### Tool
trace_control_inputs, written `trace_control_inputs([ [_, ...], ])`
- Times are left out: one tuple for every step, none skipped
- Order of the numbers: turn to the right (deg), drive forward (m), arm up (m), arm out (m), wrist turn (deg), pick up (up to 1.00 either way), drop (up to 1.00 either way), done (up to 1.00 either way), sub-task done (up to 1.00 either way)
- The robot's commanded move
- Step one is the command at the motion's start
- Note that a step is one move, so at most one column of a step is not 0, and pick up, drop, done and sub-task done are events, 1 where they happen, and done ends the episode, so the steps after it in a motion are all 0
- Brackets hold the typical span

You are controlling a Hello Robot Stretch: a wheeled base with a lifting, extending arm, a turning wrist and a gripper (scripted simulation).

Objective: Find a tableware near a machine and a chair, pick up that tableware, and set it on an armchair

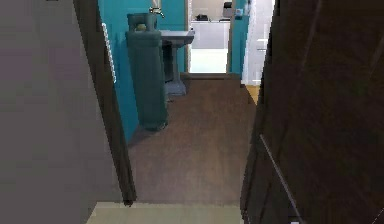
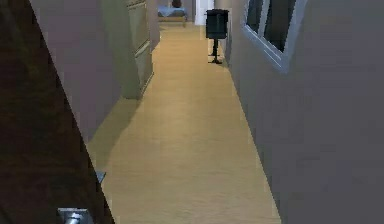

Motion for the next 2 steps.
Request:
trace_control_inputs([
  [0.0,1.00,0.00,0.00,0.0,0.00,0.00,0.00,0.00],
  [0.0,0.20,0.00,0.00,0.0,0.00,0.00,0.00,0.00],
])
